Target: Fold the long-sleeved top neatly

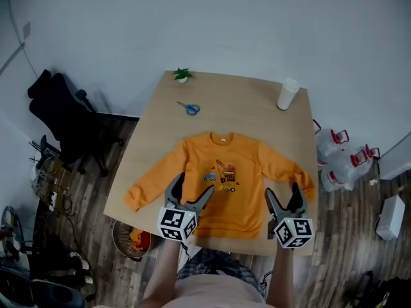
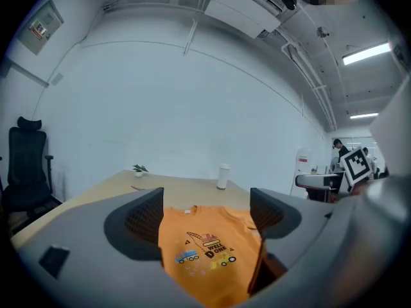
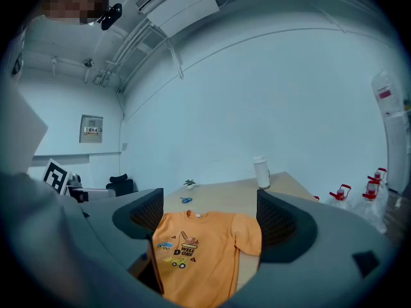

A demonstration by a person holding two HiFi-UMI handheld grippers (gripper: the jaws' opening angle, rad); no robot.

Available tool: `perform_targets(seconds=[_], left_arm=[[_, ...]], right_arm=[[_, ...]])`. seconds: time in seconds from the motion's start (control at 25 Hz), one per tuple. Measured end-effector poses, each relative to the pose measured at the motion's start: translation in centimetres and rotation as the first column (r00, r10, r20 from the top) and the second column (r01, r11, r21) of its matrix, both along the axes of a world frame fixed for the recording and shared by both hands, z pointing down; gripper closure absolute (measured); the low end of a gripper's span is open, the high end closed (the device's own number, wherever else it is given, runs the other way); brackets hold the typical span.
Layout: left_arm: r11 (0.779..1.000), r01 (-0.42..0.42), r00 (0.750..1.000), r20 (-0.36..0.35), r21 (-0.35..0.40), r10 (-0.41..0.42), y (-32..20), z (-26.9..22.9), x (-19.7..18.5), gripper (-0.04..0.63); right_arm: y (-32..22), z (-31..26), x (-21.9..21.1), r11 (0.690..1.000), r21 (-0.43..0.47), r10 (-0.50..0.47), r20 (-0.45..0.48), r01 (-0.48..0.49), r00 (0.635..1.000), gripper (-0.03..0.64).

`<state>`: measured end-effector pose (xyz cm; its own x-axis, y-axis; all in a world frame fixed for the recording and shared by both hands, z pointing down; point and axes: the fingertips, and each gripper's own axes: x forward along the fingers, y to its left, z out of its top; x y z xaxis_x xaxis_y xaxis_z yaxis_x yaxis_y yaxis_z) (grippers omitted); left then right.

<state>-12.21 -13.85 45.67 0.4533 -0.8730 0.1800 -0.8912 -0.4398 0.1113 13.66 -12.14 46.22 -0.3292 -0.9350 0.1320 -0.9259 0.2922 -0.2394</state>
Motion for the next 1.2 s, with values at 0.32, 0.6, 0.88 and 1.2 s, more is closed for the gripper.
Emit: perform_targets(seconds=[0.32,0.6,0.88,1.2], left_arm=[[0.985,-0.158,0.986,0.035,-0.064,0.161,-3.3,1.4,6.8,0.178],[0.944,-0.313,0.947,0.040,-0.106,0.318,-5.6,2.6,15.2,0.178],[0.869,-0.455,0.883,0.025,-0.195,0.469,-6.7,6.9,24.9,0.179],[0.795,-0.506,0.848,-0.026,-0.334,0.529,-7.5,12.9,31.8,0.179]], right_arm=[[-0.2,1.0,4.6,0.994,-0.031,0.108,-0.034,-0.109,0.994,0.186],[0.9,3.0,10.5,0.965,-0.094,0.243,-0.053,-0.247,0.969,0.199],[2.0,8.5,16.7,0.877,-0.256,0.395,-0.097,-0.406,0.914,0.236],[1.1,14.6,20.5,0.775,-0.416,0.483,-0.098,-0.477,0.870,0.275]])
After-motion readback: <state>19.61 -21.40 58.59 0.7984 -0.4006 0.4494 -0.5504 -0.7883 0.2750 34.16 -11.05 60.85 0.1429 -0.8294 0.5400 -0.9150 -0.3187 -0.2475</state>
